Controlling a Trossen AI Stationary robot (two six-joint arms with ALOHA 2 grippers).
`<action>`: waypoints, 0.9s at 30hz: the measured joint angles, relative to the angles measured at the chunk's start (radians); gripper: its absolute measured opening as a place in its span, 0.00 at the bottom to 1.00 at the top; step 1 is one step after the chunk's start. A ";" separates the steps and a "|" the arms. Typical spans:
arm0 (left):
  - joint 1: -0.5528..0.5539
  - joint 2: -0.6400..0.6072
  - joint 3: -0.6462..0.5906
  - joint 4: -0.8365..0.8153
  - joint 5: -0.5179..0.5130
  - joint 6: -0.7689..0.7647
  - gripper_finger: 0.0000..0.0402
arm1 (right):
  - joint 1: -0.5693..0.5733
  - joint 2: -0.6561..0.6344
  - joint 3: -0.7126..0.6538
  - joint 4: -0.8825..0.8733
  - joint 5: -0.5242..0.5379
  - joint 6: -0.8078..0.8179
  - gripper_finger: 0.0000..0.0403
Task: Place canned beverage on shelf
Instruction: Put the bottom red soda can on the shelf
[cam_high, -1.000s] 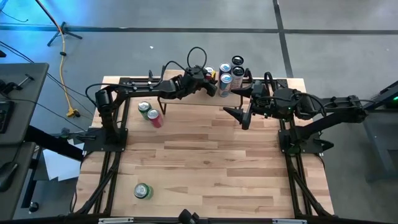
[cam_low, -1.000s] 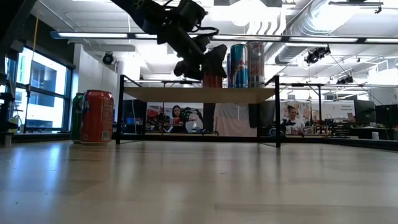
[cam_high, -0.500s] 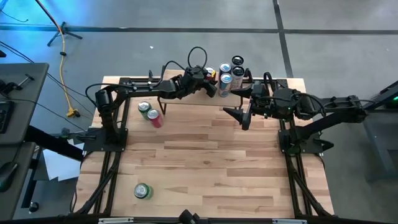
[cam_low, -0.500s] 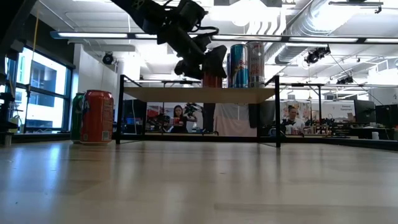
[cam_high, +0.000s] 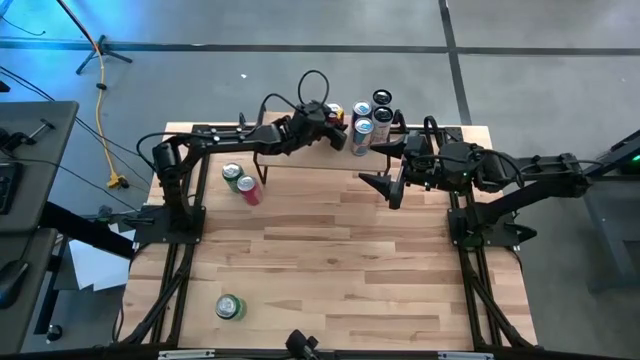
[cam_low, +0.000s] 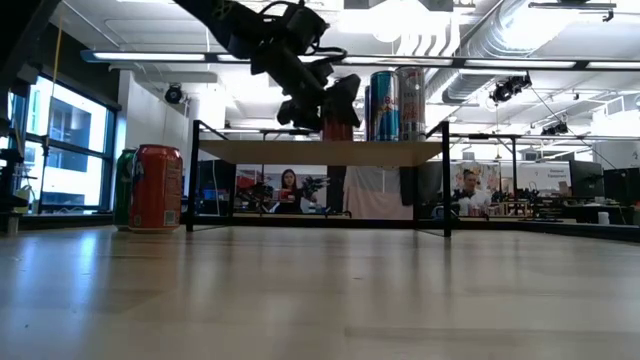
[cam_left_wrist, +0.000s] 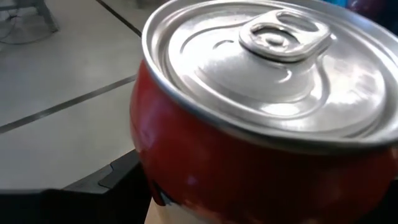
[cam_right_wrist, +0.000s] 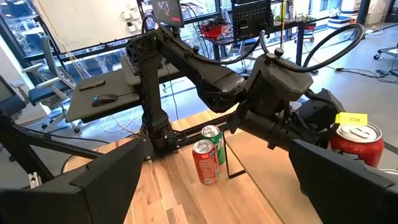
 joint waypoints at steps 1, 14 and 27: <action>0.002 0.000 0.000 0.000 0.018 0.004 0.73 | 0.000 0.000 0.000 0.000 0.000 0.000 0.96; -0.002 0.000 0.000 0.000 0.060 0.067 0.74 | 0.000 0.000 0.000 0.000 -0.003 0.000 0.96; -0.003 -0.003 0.004 0.002 0.079 0.078 0.83 | 0.000 0.000 0.000 0.000 -0.002 0.000 0.96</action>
